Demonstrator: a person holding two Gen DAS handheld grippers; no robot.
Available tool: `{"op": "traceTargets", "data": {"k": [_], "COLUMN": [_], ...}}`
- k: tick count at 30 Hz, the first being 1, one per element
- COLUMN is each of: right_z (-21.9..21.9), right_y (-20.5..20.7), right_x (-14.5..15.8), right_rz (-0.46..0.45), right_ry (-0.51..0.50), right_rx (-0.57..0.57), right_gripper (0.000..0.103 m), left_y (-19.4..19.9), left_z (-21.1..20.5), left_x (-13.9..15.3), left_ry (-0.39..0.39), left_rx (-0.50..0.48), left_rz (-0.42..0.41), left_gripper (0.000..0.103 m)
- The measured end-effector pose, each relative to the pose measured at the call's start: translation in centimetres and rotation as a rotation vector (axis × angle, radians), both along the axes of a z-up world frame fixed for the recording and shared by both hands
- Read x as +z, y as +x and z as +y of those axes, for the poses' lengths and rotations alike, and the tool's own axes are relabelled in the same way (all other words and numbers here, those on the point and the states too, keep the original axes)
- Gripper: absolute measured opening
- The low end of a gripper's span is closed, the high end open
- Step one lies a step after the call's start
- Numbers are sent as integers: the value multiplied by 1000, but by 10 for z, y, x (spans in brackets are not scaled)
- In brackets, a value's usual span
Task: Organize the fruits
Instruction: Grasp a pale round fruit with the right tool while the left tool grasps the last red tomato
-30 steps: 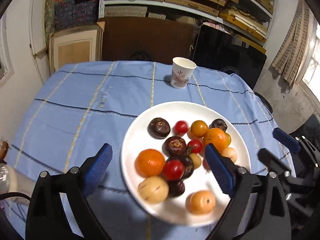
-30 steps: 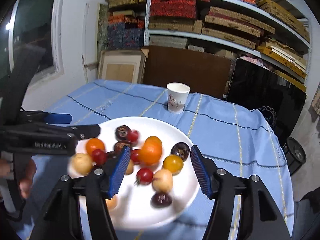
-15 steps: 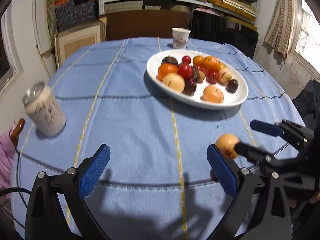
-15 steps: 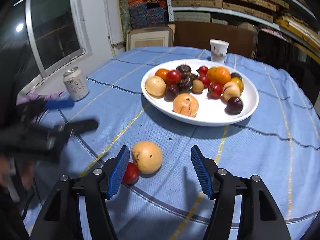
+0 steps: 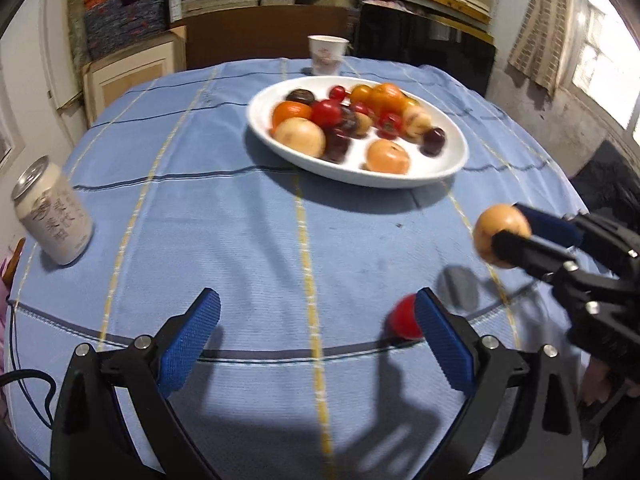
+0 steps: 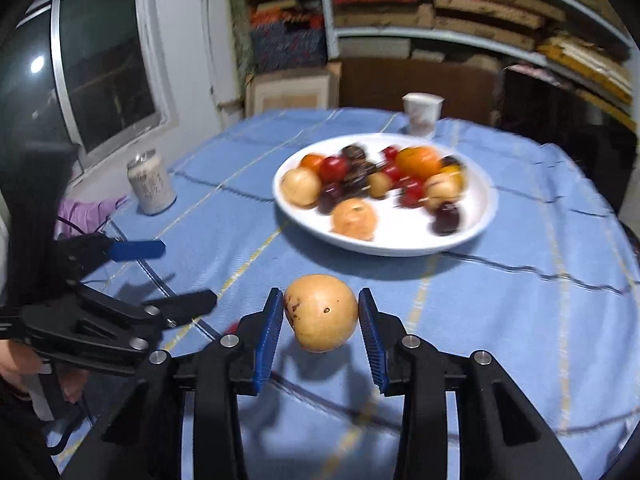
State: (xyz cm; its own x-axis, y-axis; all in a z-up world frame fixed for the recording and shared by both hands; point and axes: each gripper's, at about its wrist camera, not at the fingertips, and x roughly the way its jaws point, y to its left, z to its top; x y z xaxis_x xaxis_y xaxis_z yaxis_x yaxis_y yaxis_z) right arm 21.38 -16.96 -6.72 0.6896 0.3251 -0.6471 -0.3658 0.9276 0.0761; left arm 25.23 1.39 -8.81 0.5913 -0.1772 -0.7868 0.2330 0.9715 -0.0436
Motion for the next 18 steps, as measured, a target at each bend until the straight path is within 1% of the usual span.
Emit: {"op": "traceTargets", "data": {"k": [2,4,6,10,12,13,14,15,16,17,18], "right_z": [-13,-26,-37,-45,-45,-44,-44,-44,-43,-44,-44], "right_y": [-13,-23,-33,-39,-39,-39,-40,-41,-42,-43,-42], "right_x": [1,-1,-3,-12,-15,-14,-14,-13,-13,-13,-14], "right_rz": [-20,-20,-25,-14,-7,-10,-16,-22,-23,-24,-23], "right_ry": [-13,-3,4,17,19,22,25,26,27,29,33], "right_rx": [-32,-56,-74,-86,-86,-85,-79,-74,-72,-72,-73], "right_gripper": [39,39,39,39,39,39,39,39,39,39,39], "left_y": [-2,-3,-4,-5,-7,-6,-5,-6,-8,-10,-13], "left_z": [-16,-29,-38,-52,-57,-58,-58,-57,-58,-59,-62], "left_x": [-3,-5,-7,-17,-22,-25,-27,-27,-26,-26,-26], "left_ry": [26,47,53,82,116,120,114,103,116,132,141], "left_rx": [-32,-46,-58,-70,-75,-81,-88,-89,-88,-96,-106], "left_rz": [-7,-15,-14,-11,-14,-1,17,14,3,-7,-12], "left_gripper": [96,96,96,96,81,63,54,51,47,40,36]}}
